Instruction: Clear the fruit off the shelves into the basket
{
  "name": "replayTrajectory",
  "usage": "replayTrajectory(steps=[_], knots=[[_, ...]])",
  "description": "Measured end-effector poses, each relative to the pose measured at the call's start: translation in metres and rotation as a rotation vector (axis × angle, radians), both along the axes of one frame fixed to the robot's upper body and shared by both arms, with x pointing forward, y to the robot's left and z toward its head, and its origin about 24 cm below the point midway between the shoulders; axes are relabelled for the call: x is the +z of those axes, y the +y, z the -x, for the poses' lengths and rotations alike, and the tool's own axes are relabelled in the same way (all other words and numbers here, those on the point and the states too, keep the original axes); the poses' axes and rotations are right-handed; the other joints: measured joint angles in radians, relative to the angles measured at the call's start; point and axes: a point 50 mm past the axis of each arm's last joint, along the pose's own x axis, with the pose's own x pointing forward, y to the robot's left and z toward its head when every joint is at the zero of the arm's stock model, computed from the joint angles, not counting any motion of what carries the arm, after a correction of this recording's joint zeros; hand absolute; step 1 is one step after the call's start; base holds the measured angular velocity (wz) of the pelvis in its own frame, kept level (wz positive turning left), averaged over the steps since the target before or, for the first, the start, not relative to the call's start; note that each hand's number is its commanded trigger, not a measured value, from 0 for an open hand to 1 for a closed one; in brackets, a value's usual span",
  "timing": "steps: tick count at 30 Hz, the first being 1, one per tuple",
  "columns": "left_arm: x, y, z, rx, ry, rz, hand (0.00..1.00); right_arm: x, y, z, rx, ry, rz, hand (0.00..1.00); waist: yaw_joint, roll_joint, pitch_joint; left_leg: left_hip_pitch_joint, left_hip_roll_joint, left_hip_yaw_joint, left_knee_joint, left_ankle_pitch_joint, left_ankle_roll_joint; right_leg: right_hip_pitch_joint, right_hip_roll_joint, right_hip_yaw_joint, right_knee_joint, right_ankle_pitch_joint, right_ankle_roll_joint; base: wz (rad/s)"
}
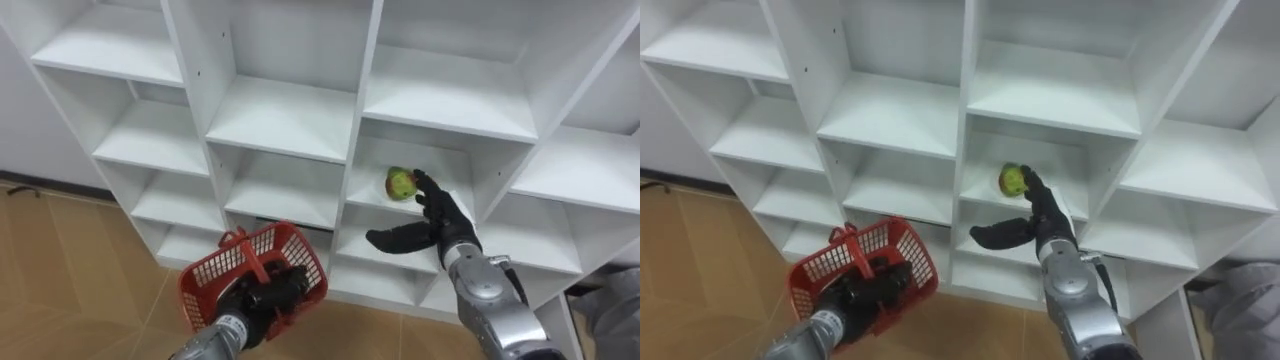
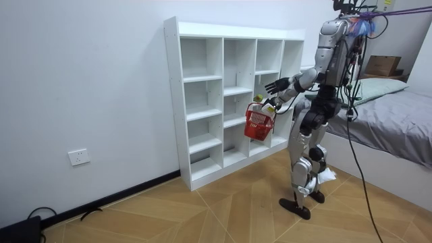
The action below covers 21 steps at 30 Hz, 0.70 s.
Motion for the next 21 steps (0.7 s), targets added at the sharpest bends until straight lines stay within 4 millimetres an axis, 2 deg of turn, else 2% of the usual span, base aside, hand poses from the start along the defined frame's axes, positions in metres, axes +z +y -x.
replayTrajectory(steps=[7,11,14,18,21], knots=[[-0.010,0.012,0.019,0.015,0.041,-0.042,1.00,0.000,-0.007,0.003,-0.017,-0.001,-0.004,0.00,0.001,-0.001,0.0004,0.016,0.006,0.030,-0.020,0.000,0.000,0.000,0.004,0.017,0.002,0.000,0.000,-0.12],[-0.016,0.019,0.028,0.036,0.076,-0.057,1.00,0.001,-0.019,0.002,-0.060,-0.003,0.043,0.00,0.018,-0.018,0.0082,0.002,0.008,0.035,-0.019,-0.001,-0.001,-0.018,0.006,0.030,0.005,-0.001,-0.002,-0.04],[-0.018,0.022,0.030,0.044,0.086,-0.071,1.00,0.004,-0.020,-0.006,-0.087,-0.012,0.041,0.00,0.022,-0.028,0.0145,-0.029,0.010,0.042,-0.011,0.000,-0.001,-0.054,0.006,0.039,0.017,0.000,-0.004,-0.07],[-0.023,0.024,0.033,0.051,0.120,-0.087,1.00,0.002,-0.024,-0.008,-0.141,0.000,0.055,0.00,0.043,-0.039,0.0167,-0.070,0.011,0.042,-0.004,0.000,-0.001,-0.093,0.007,0.039,0.021,0.002,-0.005,-0.01],[-0.024,0.024,0.027,0.057,0.126,-0.104,1.00,0.005,-0.025,-0.020,-0.177,0.000,0.078,0.00,0.053,-0.043,0.0196,-0.112,0.014,0.043,0.010,0.000,-0.001,-0.138,0.006,0.042,0.037,0.004,-0.008,-0.01]])
